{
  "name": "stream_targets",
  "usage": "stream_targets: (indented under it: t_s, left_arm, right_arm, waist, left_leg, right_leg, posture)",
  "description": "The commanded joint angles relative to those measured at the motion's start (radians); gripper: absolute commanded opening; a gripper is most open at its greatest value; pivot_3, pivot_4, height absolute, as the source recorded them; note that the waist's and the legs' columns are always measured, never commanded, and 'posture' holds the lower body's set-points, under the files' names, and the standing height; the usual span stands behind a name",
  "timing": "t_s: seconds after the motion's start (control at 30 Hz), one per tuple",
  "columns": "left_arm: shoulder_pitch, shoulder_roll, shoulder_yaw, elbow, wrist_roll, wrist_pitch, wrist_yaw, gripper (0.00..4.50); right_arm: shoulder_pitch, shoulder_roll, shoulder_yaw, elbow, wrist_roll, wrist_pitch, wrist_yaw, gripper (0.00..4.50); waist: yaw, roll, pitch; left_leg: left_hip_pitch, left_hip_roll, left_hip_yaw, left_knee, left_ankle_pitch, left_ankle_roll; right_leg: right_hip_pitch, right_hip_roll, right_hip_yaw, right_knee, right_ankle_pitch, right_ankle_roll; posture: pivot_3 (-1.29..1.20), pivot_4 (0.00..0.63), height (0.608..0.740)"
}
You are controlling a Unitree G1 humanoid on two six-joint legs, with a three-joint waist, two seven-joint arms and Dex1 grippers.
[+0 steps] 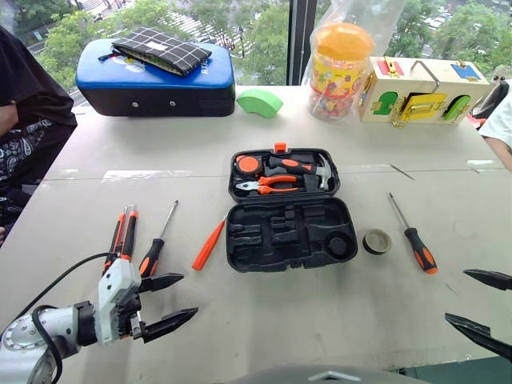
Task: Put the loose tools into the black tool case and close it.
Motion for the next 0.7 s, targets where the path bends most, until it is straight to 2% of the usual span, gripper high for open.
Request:
stream_targets:
  t_s: [0.03,0.17,0.27,0.4,0.5,0.57,0.7]
  left_arm:
    - [0.031,-0.055,0.057,-0.051,-0.055,0.011,0.055,4.47]
    - [0.028,-0.161,0.192,-0.132,-0.317,0.183,0.245,4.47]
    - [0.030,-0.193,0.271,-0.194,-0.397,0.243,0.379,4.47]
    - [0.046,-0.240,0.296,-0.308,-0.217,0.233,0.630,4.47]
    - [0.057,-0.233,0.286,-0.344,-0.189,0.318,0.744,4.47]
    - [0.028,-0.235,0.252,-0.342,-0.164,0.373,0.824,4.47]
    - [-0.031,-0.230,0.090,-0.313,-0.038,0.440,0.924,4.47]
  right_arm:
    - [-0.050,0.004,0.009,0.003,0.025,-0.027,-0.008,4.50]
    - [-0.214,-0.005,0.109,-0.026,0.098,0.014,-0.060,4.50]
    - [-0.302,-0.020,0.166,-0.062,0.163,0.069,-0.085,4.50]
    - [-0.376,-0.052,0.231,-0.101,0.219,0.123,-0.090,4.50]
    - [-0.427,-0.072,0.276,-0.117,0.247,0.148,-0.084,4.50]
    - [-0.458,-0.085,0.296,-0.127,0.260,0.160,-0.082,4.50]
    - [-0.520,-0.110,0.324,-0.156,0.289,0.184,-0.089,4.50]
  waist:
    - [-0.001,0.000,0.000]
    - [-0.012,-0.002,0.000]
    - [-0.001,-0.001,0.000]
    - [0.012,-0.003,-0.001]
    - [0.013,-0.005,-0.002]
    - [0.014,-0.004,-0.002]
    - [0.023,-0.004,-0.002]
  left_leg:
    - [0.000,0.000,0.000,0.000,0.000,0.000]
    - [0.000,0.001,0.001,0.000,0.000,0.001]
    - [0.001,0.001,0.001,0.001,0.000,0.001]
    - [0.000,0.000,0.002,0.002,-0.001,0.002]
    - [0.000,0.000,0.002,0.003,-0.001,0.002]
    - [0.000,0.000,0.002,0.003,-0.001,0.002]
    - [0.000,0.000,0.002,0.005,-0.001,0.002]
  right_leg:
    - [0.000,0.000,0.000,0.000,0.000,0.000]
    - [0.000,0.000,0.000,0.000,0.000,0.000]
    - [0.000,0.000,-0.001,0.001,0.000,0.000]
    - [0.000,-0.001,-0.002,0.000,0.001,0.000]
    - [0.001,-0.001,-0.002,0.000,0.001,-0.001]
    - [0.001,-0.001,-0.002,0.000,0.001,-0.001]
    - [0.001,-0.002,-0.002,0.001,0.001,-0.001]
  posture:
    - [0.00,0.150,0.740]
    - [0.00,0.150,0.740]
    - [0.00,0.150,0.740]
    - [0.00,0.150,0.740]
    - [0.00,0.150,0.740]
    - [0.00,0.150,0.740]
    - [0.00,0.150,0.740]
